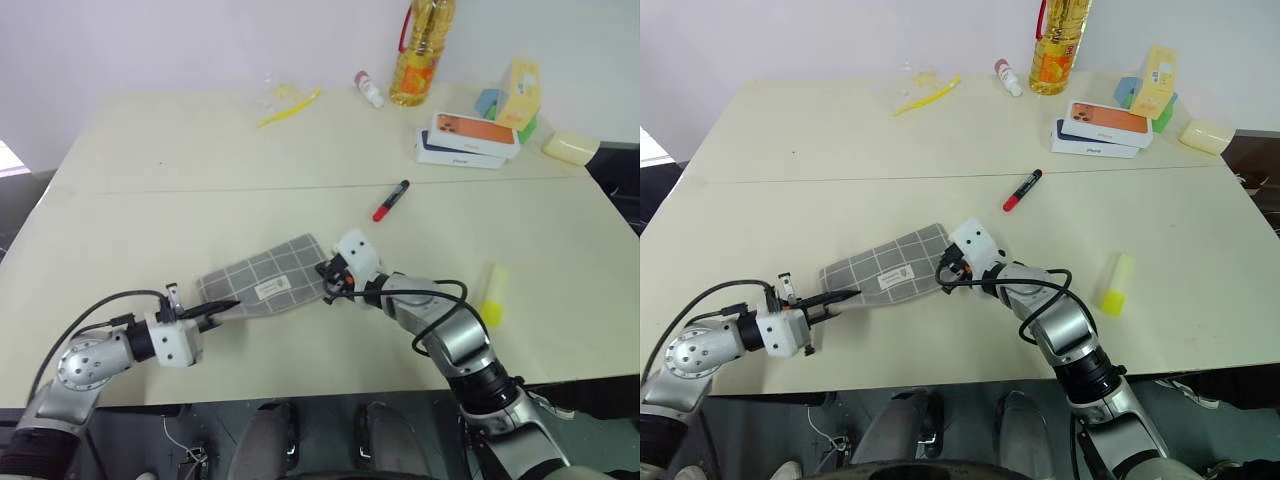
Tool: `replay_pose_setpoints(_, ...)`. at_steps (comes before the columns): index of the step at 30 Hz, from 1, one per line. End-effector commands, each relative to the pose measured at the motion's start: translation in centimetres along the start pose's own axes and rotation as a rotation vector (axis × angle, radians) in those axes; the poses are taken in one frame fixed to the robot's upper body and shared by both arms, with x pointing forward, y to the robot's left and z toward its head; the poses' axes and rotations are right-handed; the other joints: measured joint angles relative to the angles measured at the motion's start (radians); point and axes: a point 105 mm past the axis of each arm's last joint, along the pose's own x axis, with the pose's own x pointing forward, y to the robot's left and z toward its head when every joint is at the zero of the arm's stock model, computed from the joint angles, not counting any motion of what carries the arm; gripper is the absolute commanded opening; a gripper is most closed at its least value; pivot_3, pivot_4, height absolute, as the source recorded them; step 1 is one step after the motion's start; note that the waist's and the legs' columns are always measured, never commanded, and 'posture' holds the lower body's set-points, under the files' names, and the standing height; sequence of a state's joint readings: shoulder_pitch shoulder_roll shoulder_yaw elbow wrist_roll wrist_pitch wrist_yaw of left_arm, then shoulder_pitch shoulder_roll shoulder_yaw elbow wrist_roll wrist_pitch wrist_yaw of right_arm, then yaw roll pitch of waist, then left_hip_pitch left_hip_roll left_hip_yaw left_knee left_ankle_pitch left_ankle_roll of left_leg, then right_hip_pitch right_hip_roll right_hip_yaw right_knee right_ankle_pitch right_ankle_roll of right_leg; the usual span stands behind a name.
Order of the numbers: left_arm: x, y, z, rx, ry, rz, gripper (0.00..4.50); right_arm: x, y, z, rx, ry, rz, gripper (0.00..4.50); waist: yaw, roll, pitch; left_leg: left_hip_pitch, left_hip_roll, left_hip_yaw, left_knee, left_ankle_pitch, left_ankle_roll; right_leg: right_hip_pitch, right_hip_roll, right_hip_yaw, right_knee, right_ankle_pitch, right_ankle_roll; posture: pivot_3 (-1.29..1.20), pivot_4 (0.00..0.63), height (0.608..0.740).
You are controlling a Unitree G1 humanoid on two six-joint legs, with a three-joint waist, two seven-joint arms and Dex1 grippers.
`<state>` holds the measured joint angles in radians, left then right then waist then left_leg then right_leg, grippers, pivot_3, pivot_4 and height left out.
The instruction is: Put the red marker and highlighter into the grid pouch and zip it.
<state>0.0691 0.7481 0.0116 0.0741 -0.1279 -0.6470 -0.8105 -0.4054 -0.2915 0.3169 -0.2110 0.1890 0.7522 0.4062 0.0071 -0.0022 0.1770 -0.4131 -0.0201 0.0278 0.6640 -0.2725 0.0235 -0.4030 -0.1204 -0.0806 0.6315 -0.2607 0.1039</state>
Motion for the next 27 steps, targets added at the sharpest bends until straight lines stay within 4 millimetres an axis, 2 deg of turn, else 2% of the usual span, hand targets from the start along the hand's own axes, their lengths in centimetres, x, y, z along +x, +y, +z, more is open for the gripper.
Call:
replay_pose_setpoints(1, 0.8, 1.9, 1.2, -0.199, -0.027, 0.122, 0.05, -1.9, -3.2, 3.3, -0.042, -0.128, -0.083, 0.09, 0.002, 0.0, 0.0, 0.0, 0.0, 0.0, 0.0, 0.0, 0.0, 0.0, 0.0, 0.0, 0.0, 0.0, 0.0, 0.0, 0.15, 0.74)
replay_pose_setpoints(4, 1.7, 3.7, 1.5, -0.293, -0.042, 0.252, 0.0, -4.2, -6.3, 4.8, -0.047, -0.167, -0.137, 0.95, 0.003, 0.002, 0.001, 0.0, 0.0, 0.0, 0.001, 0.0, 0.0, 0.004, 0.001, 0.0, 0.0, 0.001, 0.001, 0.0, 0.15, 0.74)
replay_pose_setpoints(7, 3.0, 4.5, 2.1, -0.344, -0.068, 0.31, 0.0, -5.8, -8.8, 5.2, -0.085, -0.163, -0.213, 2.44, 0.004, 0.002, 0.001, 0.0, 0.0, 0.0, 0.001, 0.0, 0.0, 0.004, 0.002, 0.0, 0.0, 0.001, 0.001, 0.0, 0.15, 0.74)
replay_pose_setpoints(10, 4.0, 4.7, 2.9, -0.363, -0.101, 0.316, 0.0, -6.4, -9.0, 4.9, -0.093, -0.148, -0.201, 3.91, 0.001, 0.002, 0.001, 0.0, 0.001, 0.0, 0.0, 0.0, 0.0, 0.004, 0.003, 0.0, 0.0, 0.0, 0.002, 0.0, 0.15, 0.74)
replay_pose_setpoints(13, 4.9, 4.4, 4.0, -0.381, -0.145, 0.282, 0.0, -6.0, -8.1, 4.3, -0.114, -0.126, -0.163, 3.91, -0.002, 0.002, 0.001, 0.0, 0.001, 0.001, 0.0, 0.001, 0.0, 0.004, 0.003, 0.0, 0.0, 0.0, 0.002, 0.0, 0.15, 0.74)
replay_pose_setpoints(18, 5.3, 4.0, 5.2, -0.394, -0.181, 0.231, 0.0, -4.9, -6.7, 4.9, -0.09, -0.162, -0.137, 3.91, -0.001, 0.002, 0.001, 0.0, 0.001, 0.001, 0.0, 0.001, 0.0, 0.004, 0.003, 0.0, 0.0, 0.0, 0.002, 0.0, 0.15, 0.74)
replay_pose_setpoints(26, 5.2, 3.2, 5.9, -0.4, -0.189, 0.174, 0.0, -4.0, -7.1, 5.4, 0.019, -0.211, -0.181, 3.91, 0.005, 0.002, 0.001, 0.0, 0.001, 0.001, 0.0, 0.001, -0.001, 0.004, 0.002, 0.0, 0.0, 0.0, 0.001, 0.0, 0.15, 0.74)
replay_pose_setpoints(27, 5.2, 3.2, 5.9, -0.4, -0.188, 0.174, 0.0, -4.1, -7.1, 5.5, 0.023, -0.213, -0.182, 3.38, 0.005, 0.002, 0.001, 0.0, 0.001, 0.001, 0.0, 0.001, -0.001, 0.004, 0.002, 0.0, 0.0, 0.0, 0.001, 0.0, 0.15, 0.74)
